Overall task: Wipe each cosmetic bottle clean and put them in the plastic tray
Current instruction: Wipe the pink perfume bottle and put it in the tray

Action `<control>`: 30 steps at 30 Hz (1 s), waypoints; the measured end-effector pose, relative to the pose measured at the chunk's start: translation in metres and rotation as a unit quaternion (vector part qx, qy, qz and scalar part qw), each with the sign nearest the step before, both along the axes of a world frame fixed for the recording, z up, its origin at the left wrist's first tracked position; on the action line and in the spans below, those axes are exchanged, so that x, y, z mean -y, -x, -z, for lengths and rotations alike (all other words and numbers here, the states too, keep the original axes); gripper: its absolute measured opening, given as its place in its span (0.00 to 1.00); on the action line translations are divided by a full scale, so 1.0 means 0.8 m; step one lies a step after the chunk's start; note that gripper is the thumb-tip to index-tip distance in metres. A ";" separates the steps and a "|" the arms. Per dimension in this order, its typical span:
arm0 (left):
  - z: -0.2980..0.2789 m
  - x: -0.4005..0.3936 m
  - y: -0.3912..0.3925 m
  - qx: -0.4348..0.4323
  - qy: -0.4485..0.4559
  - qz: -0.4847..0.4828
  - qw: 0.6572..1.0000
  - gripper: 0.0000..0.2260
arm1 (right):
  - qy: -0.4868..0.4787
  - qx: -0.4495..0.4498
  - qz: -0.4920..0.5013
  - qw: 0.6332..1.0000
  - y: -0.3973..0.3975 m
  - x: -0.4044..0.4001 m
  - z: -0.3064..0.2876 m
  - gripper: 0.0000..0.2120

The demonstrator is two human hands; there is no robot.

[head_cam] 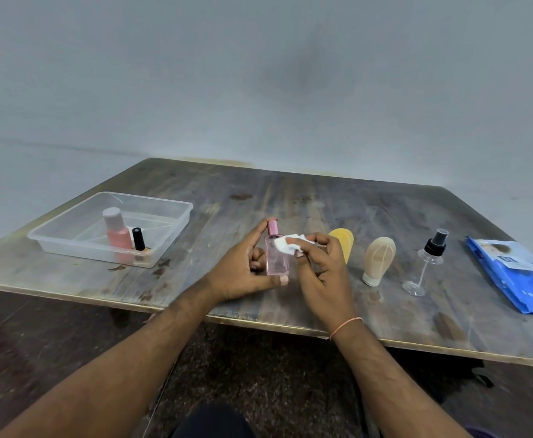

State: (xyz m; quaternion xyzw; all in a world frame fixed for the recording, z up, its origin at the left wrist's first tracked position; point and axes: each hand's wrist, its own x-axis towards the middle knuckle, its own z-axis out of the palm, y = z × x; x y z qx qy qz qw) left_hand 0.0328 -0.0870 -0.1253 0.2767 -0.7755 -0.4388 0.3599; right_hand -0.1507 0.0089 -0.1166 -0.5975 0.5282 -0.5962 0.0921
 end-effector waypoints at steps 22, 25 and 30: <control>-0.006 -0.010 0.003 -0.005 0.019 0.039 0.999 0.53 | -0.011 -0.047 -0.077 0.996 -0.003 0.001 0.002 0.16; -0.005 -0.008 0.005 -0.006 0.027 0.013 1.000 0.52 | -0.030 -0.062 -0.085 0.994 -0.004 -0.003 0.001 0.14; -0.003 -0.004 -0.001 -0.042 0.010 -0.032 0.999 0.51 | -0.016 0.055 -0.034 0.998 0.004 0.004 0.004 0.15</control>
